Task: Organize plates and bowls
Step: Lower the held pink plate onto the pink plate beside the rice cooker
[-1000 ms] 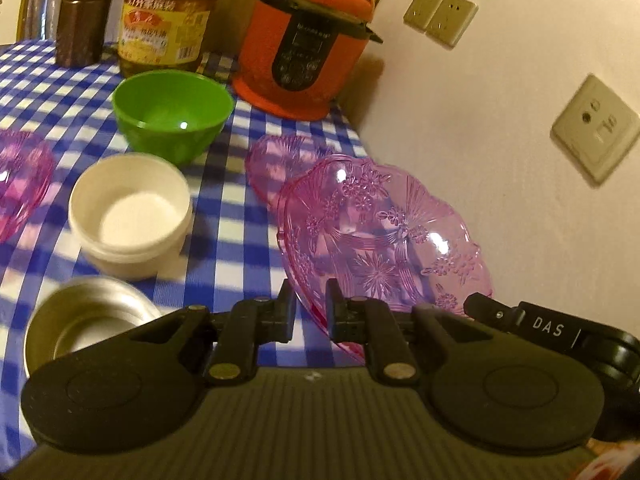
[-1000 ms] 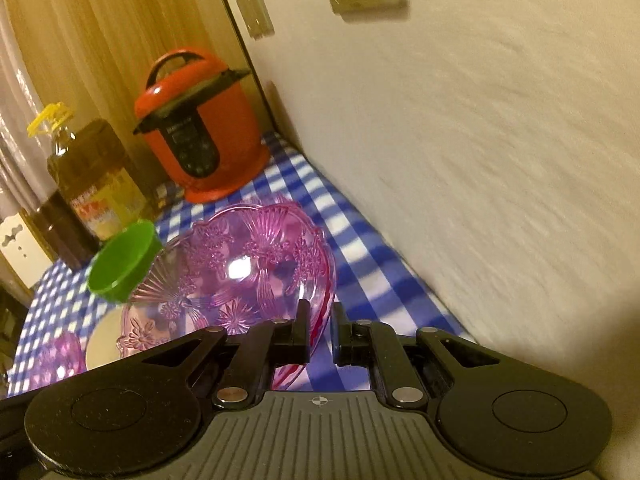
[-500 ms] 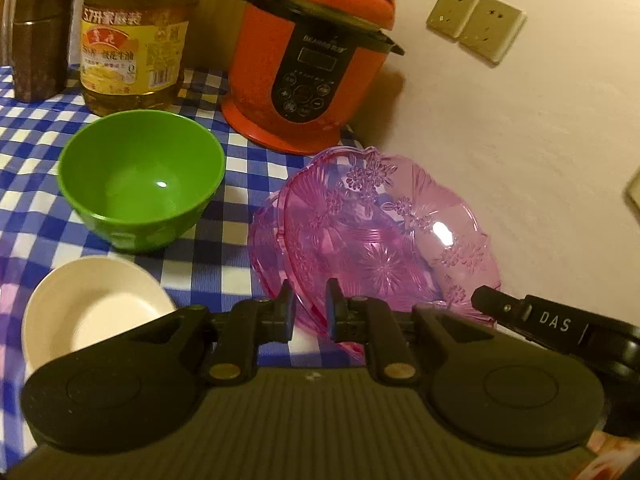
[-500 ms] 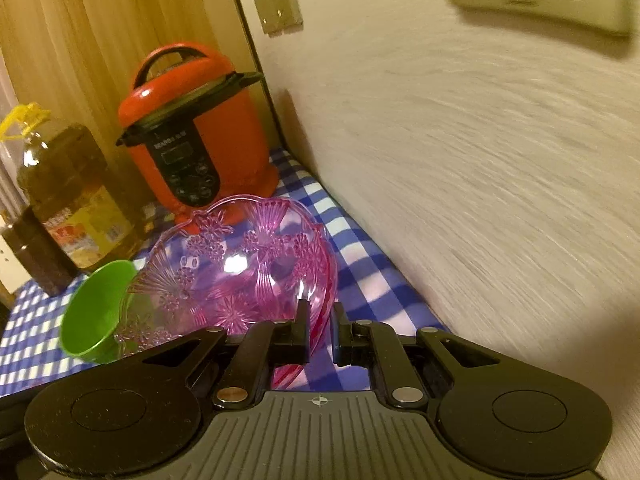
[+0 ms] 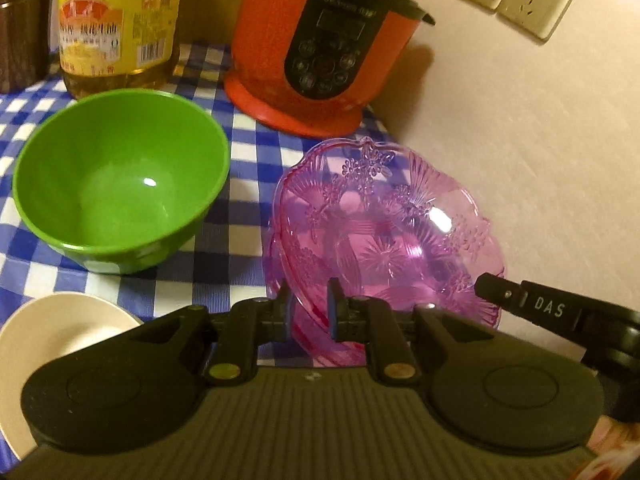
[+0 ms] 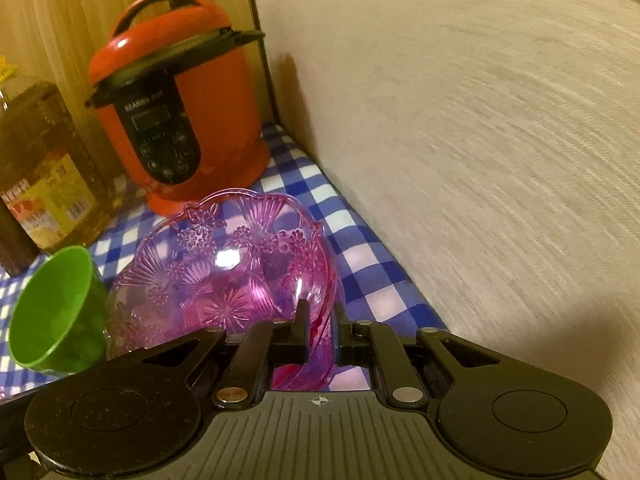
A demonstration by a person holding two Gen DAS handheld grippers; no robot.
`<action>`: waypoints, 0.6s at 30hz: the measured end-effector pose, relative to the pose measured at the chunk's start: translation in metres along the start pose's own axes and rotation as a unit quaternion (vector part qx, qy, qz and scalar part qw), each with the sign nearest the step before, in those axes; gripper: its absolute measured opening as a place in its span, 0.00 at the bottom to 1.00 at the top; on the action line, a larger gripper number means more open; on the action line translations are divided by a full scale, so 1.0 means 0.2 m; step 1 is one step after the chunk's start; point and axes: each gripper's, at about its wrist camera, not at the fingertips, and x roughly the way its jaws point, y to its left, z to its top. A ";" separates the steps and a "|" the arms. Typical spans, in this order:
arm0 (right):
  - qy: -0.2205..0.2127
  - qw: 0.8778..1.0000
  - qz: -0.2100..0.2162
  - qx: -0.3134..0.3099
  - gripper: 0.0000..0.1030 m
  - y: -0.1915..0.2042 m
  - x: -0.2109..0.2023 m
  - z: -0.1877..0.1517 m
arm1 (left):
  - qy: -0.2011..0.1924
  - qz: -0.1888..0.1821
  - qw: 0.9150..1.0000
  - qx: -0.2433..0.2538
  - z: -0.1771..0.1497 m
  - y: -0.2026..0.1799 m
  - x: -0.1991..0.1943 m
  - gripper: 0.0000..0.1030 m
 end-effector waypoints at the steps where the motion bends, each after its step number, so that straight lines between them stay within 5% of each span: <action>1: 0.001 1.000 -0.002 -0.002 0.10 0.00 0.00 0.00 | 0.000 0.001 1.000 0.000 0.00 0.00 0.00 0.14; 18: 0.026 1.000 -0.008 -0.008 0.11 0.00 0.06 -0.02 | -0.011 0.030 0.997 0.073 -0.01 -0.06 0.02 0.19</action>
